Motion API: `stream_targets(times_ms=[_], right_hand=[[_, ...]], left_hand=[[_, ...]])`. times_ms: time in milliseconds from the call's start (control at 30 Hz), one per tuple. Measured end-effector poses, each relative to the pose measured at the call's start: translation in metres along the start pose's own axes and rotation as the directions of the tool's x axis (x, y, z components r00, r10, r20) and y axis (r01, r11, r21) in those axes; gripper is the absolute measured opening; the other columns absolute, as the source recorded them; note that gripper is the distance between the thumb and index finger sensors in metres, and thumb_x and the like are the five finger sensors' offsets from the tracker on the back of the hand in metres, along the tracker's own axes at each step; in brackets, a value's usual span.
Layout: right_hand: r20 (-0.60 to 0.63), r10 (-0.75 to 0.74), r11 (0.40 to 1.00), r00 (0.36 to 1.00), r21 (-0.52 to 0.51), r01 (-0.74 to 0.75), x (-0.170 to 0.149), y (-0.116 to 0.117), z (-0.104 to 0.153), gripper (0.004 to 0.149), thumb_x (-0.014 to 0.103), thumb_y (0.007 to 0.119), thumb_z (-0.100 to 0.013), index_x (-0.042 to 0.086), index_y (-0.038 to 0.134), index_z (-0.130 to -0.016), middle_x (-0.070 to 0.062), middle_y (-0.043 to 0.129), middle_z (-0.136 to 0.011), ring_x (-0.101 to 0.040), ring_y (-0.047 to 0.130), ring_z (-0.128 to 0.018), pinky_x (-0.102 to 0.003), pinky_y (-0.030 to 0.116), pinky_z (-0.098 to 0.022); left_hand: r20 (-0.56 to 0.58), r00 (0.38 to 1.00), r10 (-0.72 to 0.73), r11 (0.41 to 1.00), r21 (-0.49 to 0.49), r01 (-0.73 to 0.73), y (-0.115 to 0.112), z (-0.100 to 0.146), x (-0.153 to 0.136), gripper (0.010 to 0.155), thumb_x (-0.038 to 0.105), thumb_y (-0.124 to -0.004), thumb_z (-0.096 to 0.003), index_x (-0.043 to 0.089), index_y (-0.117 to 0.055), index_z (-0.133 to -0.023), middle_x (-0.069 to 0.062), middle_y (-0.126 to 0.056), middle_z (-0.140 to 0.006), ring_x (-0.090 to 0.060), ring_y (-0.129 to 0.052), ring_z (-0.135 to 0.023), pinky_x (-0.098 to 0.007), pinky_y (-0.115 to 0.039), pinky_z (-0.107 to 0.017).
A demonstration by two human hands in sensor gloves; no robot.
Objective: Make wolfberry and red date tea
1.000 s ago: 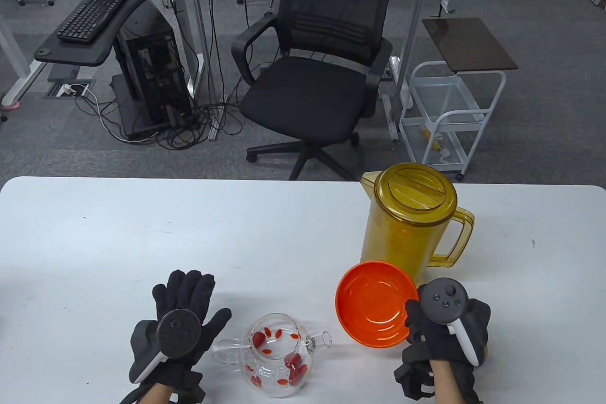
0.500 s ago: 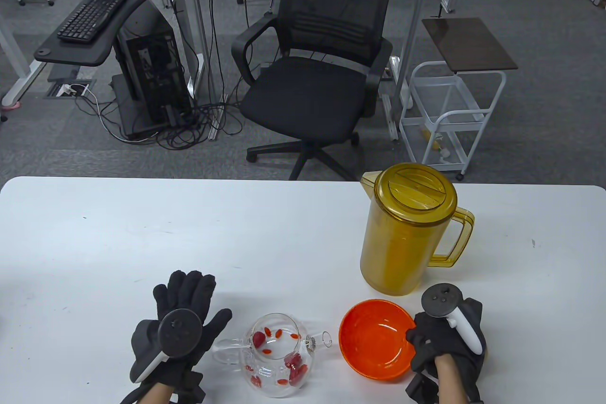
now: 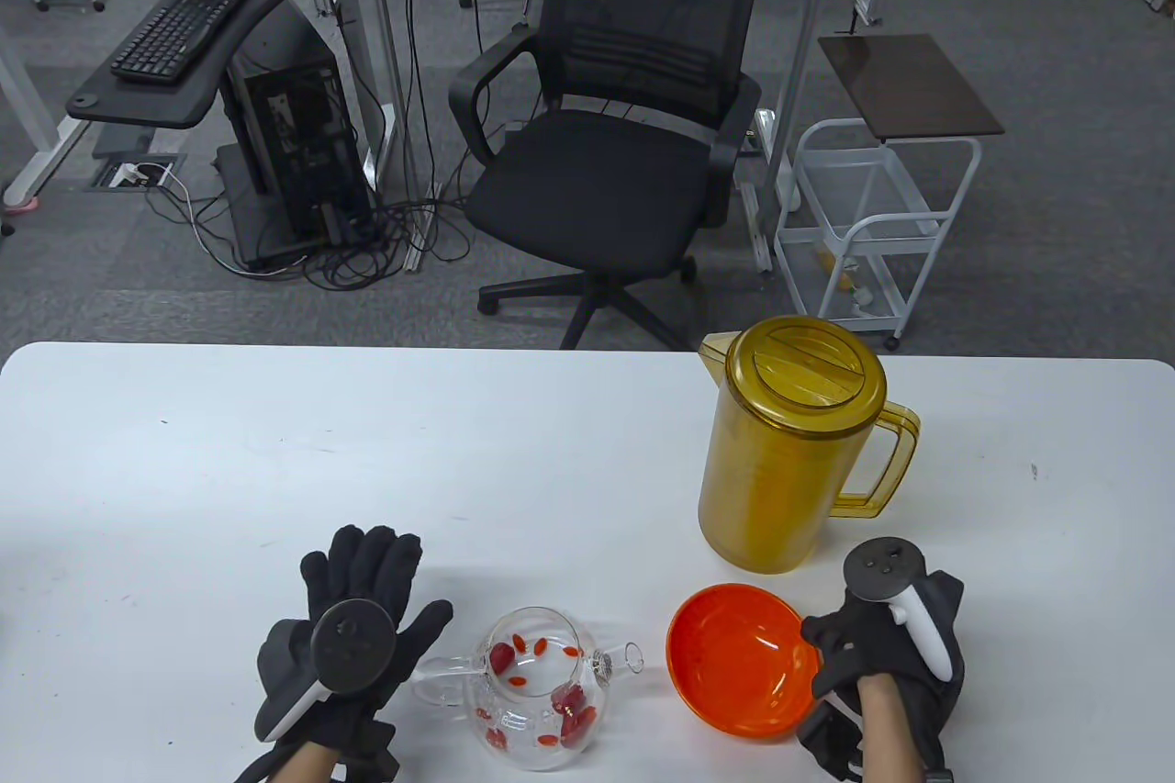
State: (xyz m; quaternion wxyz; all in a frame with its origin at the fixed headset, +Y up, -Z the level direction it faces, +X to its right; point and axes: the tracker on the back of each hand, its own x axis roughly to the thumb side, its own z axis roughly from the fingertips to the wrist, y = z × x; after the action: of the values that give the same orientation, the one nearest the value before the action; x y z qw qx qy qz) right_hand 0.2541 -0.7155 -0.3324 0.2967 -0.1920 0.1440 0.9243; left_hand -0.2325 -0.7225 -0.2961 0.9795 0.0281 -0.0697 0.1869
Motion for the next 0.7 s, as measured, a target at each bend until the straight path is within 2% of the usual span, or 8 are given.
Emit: stream_targets(times_ms=[67,100,133,167,300,400,567,700], right_hand=[[0.078,-0.081,0.984,0.994,-0.155,0.093,0.002,-0.014,0.002,0.087,0.026,0.079,-0.053,-0.013,0.019,-0.104,-0.043,0.043,-0.099,-0.059,0.068,-0.082,-0.065,0.060,-0.059],[0.119,-0.126,0.958,0.985,-0.243,0.151,0.003,-0.021,0.002,0.088,0.027,0.079,-0.053,-0.011,0.018,-0.104,-0.042,0.041,-0.100,-0.059,0.065,-0.084,-0.066,0.058,-0.060],[0.161,-0.161,0.934,0.974,-0.295,0.203,0.005,-0.028,0.001,0.088,0.027,0.079,-0.053,-0.009,0.017,-0.105,-0.041,0.039,-0.101,-0.060,0.062,-0.086,-0.068,0.055,-0.062],[0.192,-0.186,0.919,0.964,-0.313,0.239,0.005,-0.033,-0.001,0.089,0.027,0.079,-0.053,-0.005,0.015,-0.106,-0.040,0.034,-0.103,-0.061,0.057,-0.089,-0.069,0.051,-0.064],[0.251,-0.266,0.894,0.930,-0.297,0.336,0.009,-0.048,-0.015,0.094,0.030,0.077,-0.054,0.007,0.002,-0.105,-0.034,0.019,-0.108,-0.065,0.037,-0.097,-0.074,0.038,-0.068],[0.270,-0.340,0.863,0.901,-0.293,0.413,0.009,-0.053,-0.029,0.093,0.029,0.076,-0.054,0.013,0.000,-0.105,-0.031,0.017,-0.110,-0.065,0.032,-0.098,-0.075,0.035,-0.069],[0.272,-0.453,0.834,0.849,-0.208,0.511,0.006,-0.051,-0.051,0.090,0.026,0.075,-0.055,0.023,0.001,-0.106,-0.029,0.023,-0.112,-0.064,0.030,-0.099,-0.075,0.033,-0.069],[0.227,-0.524,0.802,0.821,-0.193,0.565,0.001,-0.045,-0.067,0.068,0.024,0.070,-0.057,0.028,0.024,-0.108,-0.027,0.046,-0.109,-0.058,0.040,-0.100,-0.073,0.038,-0.069]], left_hand=[[0.000,1.000,-0.004,1.000,0.001,0.004,0.000,0.000,0.000,0.077,0.059,-0.063,-0.0556,0.022,-0.037,-0.118,-0.015,-0.035,-0.126,-0.045,-0.020,-0.117,-0.053,-0.006,-0.080],[-0.002,1.000,-0.006,1.000,0.002,0.006,0.000,0.000,0.000,0.077,0.059,-0.063,-0.0556,0.022,-0.037,-0.118,-0.011,-0.035,-0.126,-0.045,-0.020,-0.117,-0.053,-0.006,-0.080],[-0.004,1.000,-0.006,1.000,0.003,0.006,0.001,0.000,0.000,0.077,0.059,-0.063,-0.0557,0.022,-0.037,-0.118,-0.015,-0.035,-0.126,-0.045,-0.020,-0.117,-0.053,-0.006,-0.080],[-0.005,1.000,-0.005,1.000,0.004,0.005,0.001,0.000,0.000,0.077,0.059,-0.063,-0.0556,0.022,-0.037,-0.118,-0.010,-0.036,-0.126,-0.045,-0.020,-0.117,-0.053,-0.006,-0.080],[-0.011,1.000,-0.008,1.000,0.005,0.008,0.001,0.001,0.000,0.077,0.059,-0.063,-0.0556,0.022,-0.037,-0.118,-0.015,-0.036,-0.126,-0.045,-0.020,-0.117,-0.053,-0.007,-0.080],[-0.012,1.000,-0.012,1.000,0.006,0.012,0.001,0.001,0.000,0.077,0.059,-0.063,-0.0557,0.022,-0.037,-0.118,-0.014,-0.036,-0.126,-0.045,-0.020,-0.117,-0.053,-0.007,-0.080],[-0.013,1.000,-0.005,1.000,0.011,0.006,0.002,0.000,-0.001,0.077,0.059,-0.063,-0.0557,0.021,-0.037,-0.118,-0.015,-0.036,-0.126,-0.045,-0.020,-0.116,-0.054,-0.007,-0.079],[-0.013,1.000,-0.009,1.000,0.006,0.009,0.002,0.000,-0.001,0.077,0.060,-0.062,-0.0557,0.021,-0.037,-0.118,-0.014,-0.036,-0.126,-0.045,-0.020,-0.116,-0.054,-0.007,-0.079]])
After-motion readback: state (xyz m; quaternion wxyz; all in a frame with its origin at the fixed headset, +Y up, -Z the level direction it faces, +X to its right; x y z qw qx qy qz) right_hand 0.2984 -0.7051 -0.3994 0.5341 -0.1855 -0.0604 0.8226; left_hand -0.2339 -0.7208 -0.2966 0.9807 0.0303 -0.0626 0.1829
